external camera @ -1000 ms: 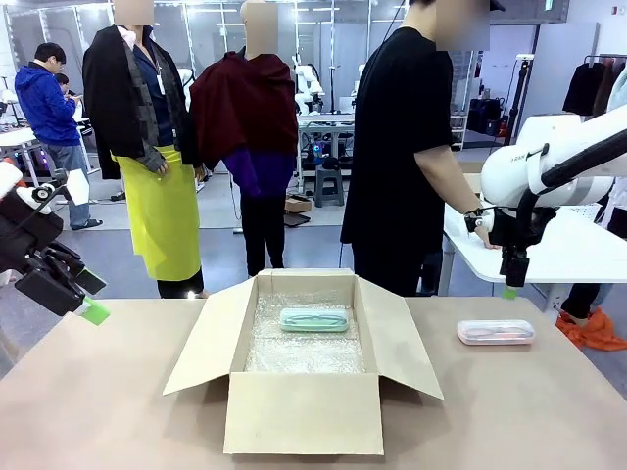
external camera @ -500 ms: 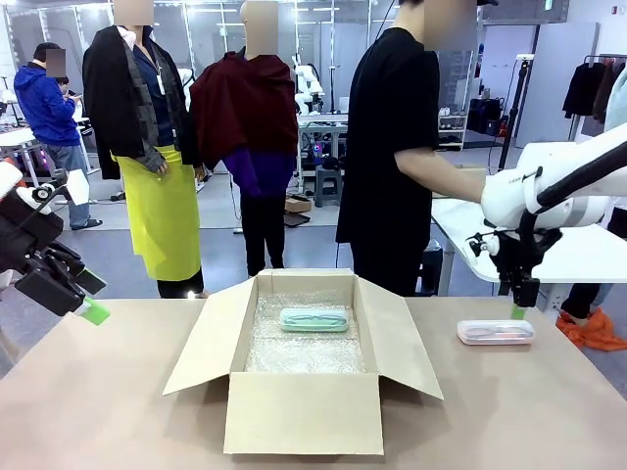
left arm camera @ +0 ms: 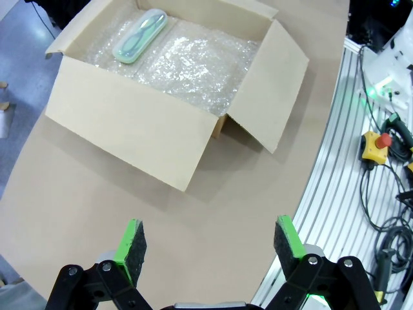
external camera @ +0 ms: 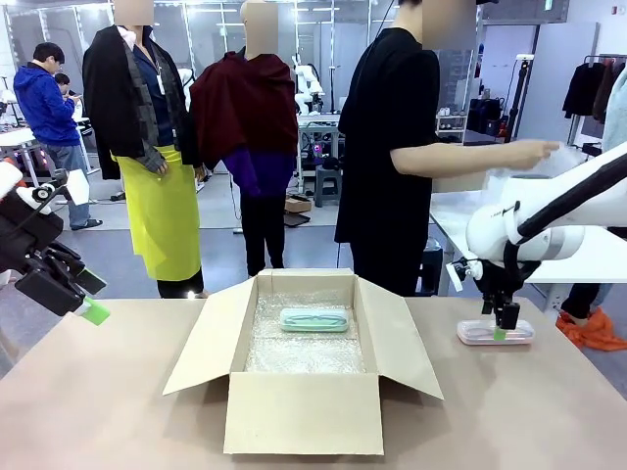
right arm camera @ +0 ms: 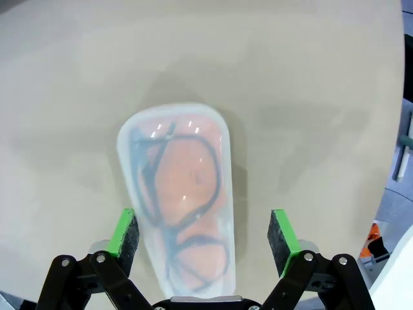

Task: Pack the glasses set securely to prepare it for shipping.
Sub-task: Put the Glasses case from the right side of the table into the Package Box.

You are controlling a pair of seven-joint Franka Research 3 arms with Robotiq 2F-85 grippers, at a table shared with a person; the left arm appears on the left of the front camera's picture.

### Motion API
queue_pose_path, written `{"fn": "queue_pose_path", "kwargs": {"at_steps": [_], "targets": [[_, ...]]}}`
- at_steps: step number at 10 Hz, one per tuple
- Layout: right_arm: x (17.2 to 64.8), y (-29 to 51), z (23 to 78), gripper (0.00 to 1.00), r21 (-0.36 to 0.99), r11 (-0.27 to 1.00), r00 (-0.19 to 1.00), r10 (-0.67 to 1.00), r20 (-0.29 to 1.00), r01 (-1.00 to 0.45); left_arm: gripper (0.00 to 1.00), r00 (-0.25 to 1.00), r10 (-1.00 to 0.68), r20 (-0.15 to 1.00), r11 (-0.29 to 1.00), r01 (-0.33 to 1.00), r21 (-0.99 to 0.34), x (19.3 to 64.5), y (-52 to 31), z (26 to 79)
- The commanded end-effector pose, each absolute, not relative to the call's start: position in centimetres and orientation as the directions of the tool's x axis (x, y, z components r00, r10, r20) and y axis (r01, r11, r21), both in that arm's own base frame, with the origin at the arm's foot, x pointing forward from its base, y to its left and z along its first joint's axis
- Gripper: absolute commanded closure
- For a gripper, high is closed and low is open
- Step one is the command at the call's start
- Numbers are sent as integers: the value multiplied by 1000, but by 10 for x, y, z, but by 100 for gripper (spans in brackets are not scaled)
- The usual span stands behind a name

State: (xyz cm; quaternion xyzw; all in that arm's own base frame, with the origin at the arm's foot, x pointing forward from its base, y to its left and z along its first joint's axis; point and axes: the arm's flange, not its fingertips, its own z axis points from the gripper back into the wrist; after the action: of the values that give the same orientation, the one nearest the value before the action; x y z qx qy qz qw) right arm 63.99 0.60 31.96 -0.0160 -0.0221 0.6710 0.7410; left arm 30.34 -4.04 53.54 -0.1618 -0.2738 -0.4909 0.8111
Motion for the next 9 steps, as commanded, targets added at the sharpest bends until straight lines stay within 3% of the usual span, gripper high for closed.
{"fn": "queue_pose_path", "kwargs": {"at_steps": [1,9], "targets": [[634,12,307,0,-69,80,81,997,-10,-994,0,361,-701,615,452,892,-9,302,-39,537],[642,4,313,0,-38,73,72,997,26,-997,0,361,-701,615,452,892,-9,302,-39,537]]}}
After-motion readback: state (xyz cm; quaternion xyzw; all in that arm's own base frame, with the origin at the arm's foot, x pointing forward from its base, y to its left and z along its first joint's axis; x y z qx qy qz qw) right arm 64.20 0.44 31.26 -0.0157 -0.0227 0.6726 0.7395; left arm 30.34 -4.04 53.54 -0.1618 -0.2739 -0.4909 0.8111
